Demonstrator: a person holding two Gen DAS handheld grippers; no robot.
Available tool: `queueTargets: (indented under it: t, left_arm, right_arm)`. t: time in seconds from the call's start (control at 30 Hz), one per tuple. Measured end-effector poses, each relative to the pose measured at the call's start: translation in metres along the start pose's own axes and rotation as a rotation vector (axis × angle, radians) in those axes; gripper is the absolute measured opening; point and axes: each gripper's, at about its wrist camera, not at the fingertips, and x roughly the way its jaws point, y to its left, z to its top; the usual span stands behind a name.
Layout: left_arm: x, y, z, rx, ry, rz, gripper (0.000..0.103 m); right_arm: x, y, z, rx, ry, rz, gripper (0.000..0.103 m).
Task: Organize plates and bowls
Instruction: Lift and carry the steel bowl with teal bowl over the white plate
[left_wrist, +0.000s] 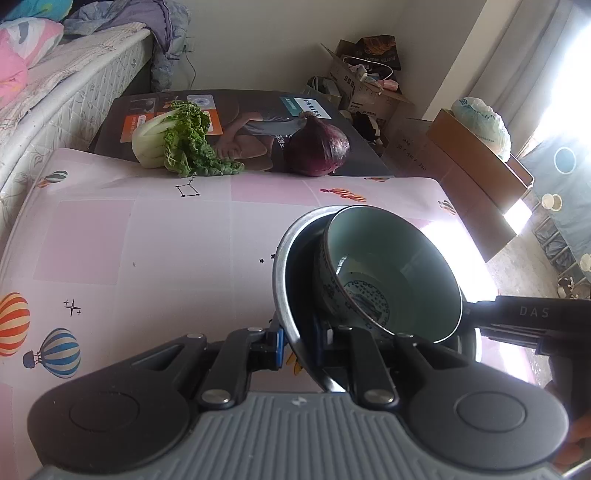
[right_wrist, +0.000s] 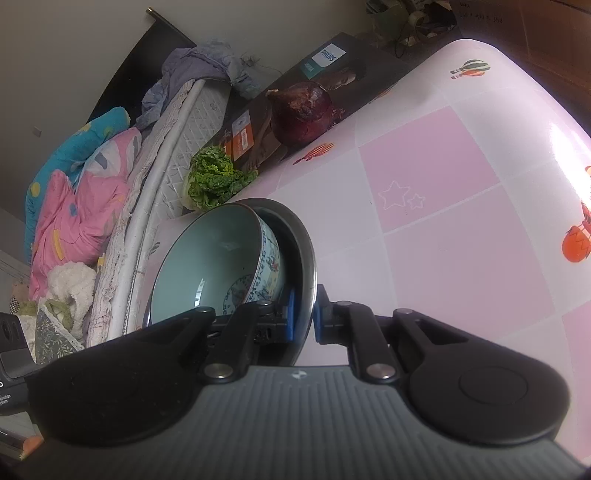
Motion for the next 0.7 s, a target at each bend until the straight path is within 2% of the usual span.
queueTargets:
  t: [0.37,0.7]
  left_arm:
    - [-0.051,-0.012,-0.016,0.009,-0.039,-0.025,0.016]
    - [-0.108,-0.007,-0.075,-0.002,-0.04,-0.014,0.015]
  right_arm:
    - [-0.057,0.022,-0.023,-0.024,-0.039,-0.002,0.011]
    - [-0.107,0.041,-0.098,-0.034,-0.014,0.012,0.011]
